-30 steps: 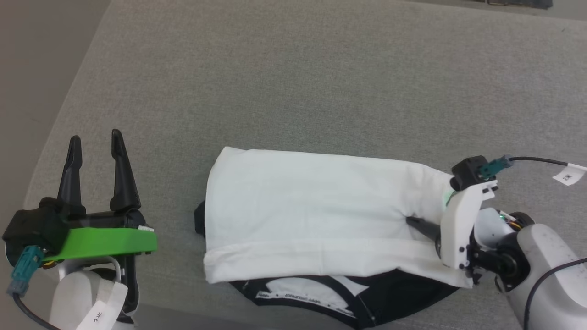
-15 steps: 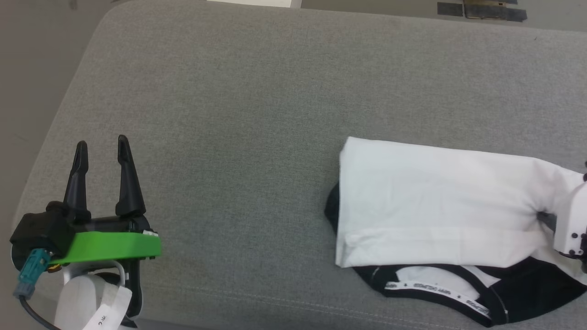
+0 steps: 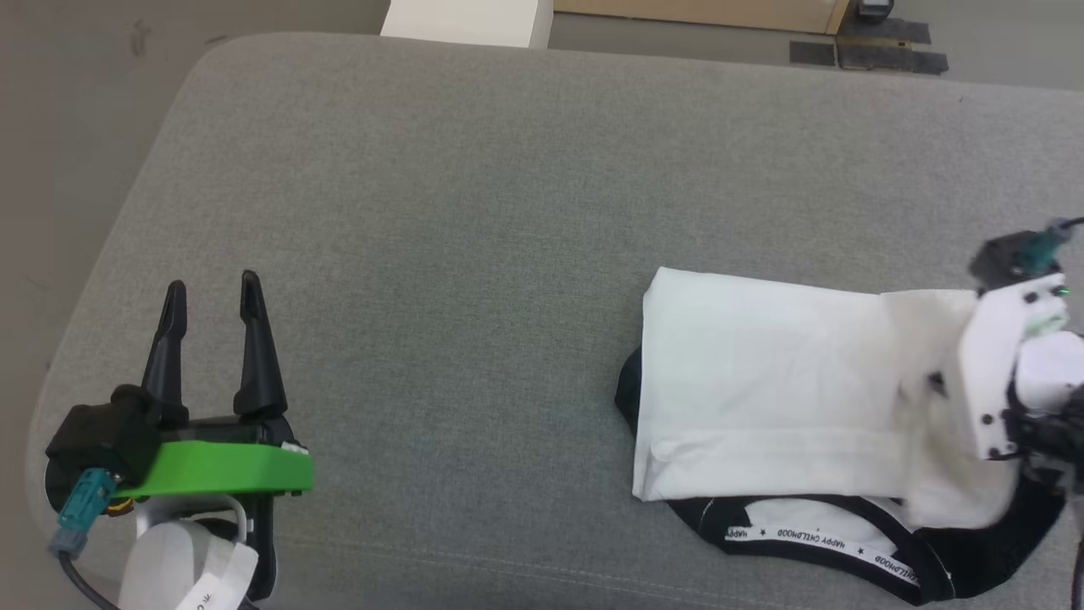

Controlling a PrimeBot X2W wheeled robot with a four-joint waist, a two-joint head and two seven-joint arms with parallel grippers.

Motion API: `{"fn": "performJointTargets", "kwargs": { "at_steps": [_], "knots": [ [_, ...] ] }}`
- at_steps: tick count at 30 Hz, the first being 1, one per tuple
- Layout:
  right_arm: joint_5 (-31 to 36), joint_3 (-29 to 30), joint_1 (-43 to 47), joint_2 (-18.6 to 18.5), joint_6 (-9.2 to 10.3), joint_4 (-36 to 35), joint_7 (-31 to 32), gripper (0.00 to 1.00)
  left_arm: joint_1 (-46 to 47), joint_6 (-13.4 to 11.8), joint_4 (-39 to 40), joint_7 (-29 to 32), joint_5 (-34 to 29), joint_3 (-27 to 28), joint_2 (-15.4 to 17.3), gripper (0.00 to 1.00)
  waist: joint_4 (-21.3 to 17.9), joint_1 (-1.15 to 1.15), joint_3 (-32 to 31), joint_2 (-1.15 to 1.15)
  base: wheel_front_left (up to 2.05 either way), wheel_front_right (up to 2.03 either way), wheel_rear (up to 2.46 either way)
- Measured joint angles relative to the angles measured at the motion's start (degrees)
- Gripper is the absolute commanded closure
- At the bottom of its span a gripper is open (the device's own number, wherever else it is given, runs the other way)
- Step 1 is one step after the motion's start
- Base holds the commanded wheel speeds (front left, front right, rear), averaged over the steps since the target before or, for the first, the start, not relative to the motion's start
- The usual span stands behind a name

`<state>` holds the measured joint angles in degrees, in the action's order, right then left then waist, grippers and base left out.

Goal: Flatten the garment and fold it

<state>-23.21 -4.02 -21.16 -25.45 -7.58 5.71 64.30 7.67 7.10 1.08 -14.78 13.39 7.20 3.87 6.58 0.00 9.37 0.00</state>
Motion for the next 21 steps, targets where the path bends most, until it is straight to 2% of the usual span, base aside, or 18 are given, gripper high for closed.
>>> {"fn": "performJointTargets", "kwargs": {
  "at_steps": [4, 8, 13, 21],
  "knots": [
    [-1.29, -4.11, -0.01, 2.55, 0.0, -5.37, 2.35, 1.0, -0.17, 0.0, -0.05, 0.0, 0.13, -0.47, -0.01, 0.0, 0.18, 0.0, -0.74, 0.0, 0.0, 0.0, 0.0],
    [-1.27, -7.72, -0.48, 5.98, 0.0, -5.48, 1.93, 1.0, -0.57, 0.0, -0.09, 0.0, 0.13, -0.94, 0.0, 0.0, 0.77, 0.0, -0.65, 0.0, 0.0, 0.0, 0.0],
    [0.83, -11.41, -3.42, 10.02, 0.0, -0.11, -1.91, 1.0, -0.6, 0.0, -0.31, 0.0, 0.26, -1.51, 0.0, 0.0, 1.73, 0.0, 0.28, 0.0, 0.0, 0.0, 0.0],
    [4.71, -12.94, -8.56, 15.46, 0.0, 11.33, -8.98, 1.0, -0.51, 0.01, -0.41, 0.0, 0.45, -2.44, -0.02, 0.0, 3.32, 0.0, 2.73, 0.0, 0.0, 0.0, 0.0]
  ]
}}
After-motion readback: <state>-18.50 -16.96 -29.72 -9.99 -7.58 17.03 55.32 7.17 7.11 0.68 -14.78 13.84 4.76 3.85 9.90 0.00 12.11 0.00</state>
